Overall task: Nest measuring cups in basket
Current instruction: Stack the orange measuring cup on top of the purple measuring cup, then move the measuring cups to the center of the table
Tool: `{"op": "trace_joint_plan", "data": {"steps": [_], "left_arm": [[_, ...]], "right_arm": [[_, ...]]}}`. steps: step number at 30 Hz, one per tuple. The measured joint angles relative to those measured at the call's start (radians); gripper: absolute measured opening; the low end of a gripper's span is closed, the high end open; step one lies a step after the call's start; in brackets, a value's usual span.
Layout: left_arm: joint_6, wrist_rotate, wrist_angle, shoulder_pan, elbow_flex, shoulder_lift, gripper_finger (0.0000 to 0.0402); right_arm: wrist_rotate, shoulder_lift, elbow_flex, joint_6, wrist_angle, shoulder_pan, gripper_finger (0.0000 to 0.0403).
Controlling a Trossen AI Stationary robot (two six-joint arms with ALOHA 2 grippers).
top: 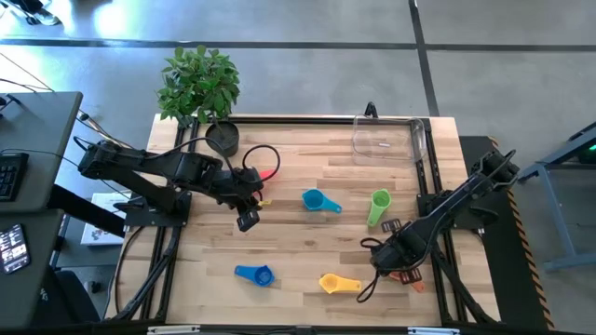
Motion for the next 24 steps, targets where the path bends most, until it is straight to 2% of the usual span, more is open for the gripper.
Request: {"op": "trace_joint_plan", "data": {"steps": [7,11,14,20,24], "left_arm": [[0.000,0.000,0.000,0.000,0.000,0.000,0.0030],[0.000,0.000,0.000,0.000,0.000,0.000,0.0030],[0.000,0.000,0.000,0.000,0.000,0.000,0.0030],[-0.004,0.000,0.000,0.000,0.000,0.000,0.0030],[0.004,0.001,0.000,0.000,0.000,0.000,0.0030]], "right_arm": [[0.029,0.000,0.000,0.003,-0.005,0.000,0.0106],[0.027,0.001,0.028,0.078,-0.034,0.000,0.0108],[0.026,0.001,0.057,0.204,-0.068,0.000,0.0108],[0.008,0.001,0.079,0.560,-0.062,0.013,0.0108],[0.028,0.001,0.079,0.703,-0.051,0.036,0.0108]]}}
